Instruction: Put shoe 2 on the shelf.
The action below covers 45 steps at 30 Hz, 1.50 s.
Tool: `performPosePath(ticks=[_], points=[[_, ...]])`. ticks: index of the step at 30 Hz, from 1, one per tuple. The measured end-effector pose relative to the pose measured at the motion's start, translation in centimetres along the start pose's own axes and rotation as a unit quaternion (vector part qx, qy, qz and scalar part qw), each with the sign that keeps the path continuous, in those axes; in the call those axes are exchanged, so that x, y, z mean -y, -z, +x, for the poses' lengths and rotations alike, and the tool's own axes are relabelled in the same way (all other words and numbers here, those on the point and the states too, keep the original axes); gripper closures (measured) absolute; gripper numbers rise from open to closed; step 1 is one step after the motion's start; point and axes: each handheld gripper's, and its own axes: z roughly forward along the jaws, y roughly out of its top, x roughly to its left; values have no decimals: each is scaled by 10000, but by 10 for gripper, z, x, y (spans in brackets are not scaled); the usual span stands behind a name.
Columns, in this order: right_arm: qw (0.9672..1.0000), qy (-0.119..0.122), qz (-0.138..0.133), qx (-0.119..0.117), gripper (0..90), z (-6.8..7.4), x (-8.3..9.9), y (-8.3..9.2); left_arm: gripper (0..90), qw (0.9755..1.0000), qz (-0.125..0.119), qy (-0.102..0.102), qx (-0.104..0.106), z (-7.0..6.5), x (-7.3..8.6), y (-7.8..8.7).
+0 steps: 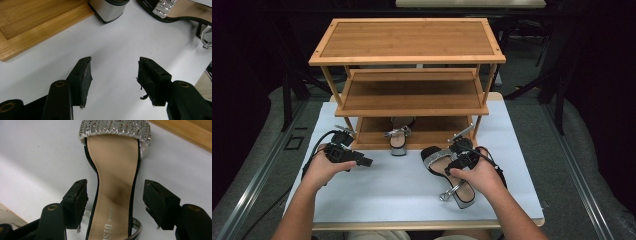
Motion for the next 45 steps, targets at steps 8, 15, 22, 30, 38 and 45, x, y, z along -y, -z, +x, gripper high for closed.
performPosePath(ticks=[8, 15, 22, 30, 38, 45], points=[[9986, -59, 517, -86, 356, -1, -1, -14, 440, 10000, -15, 37, 7, 2, 1, -1], [9975, -16, 713, 10, 356, 3, -1, -23, 437, 10000, 20, 35, 30, 2, 1, -3], [9958, -130, 895, 108, 357, -1, -3, -26, 436, 10000, -45, 54, 42, 3, 1, -1], [9927, -158, 1189, 74, 357, -1, -6, -39, 436, 10000, -9, 60, 44, 4, 1, -3], [9898, -228, 1402, 132, 380, -1, -6, -49, 435, 9999, -28, 98, 53, 4, 2, -4], [9875, -334, 1541, 24, 402, -4, -7, -49, 435, 10000, 6, 76, 58, 4, 2, -5]])
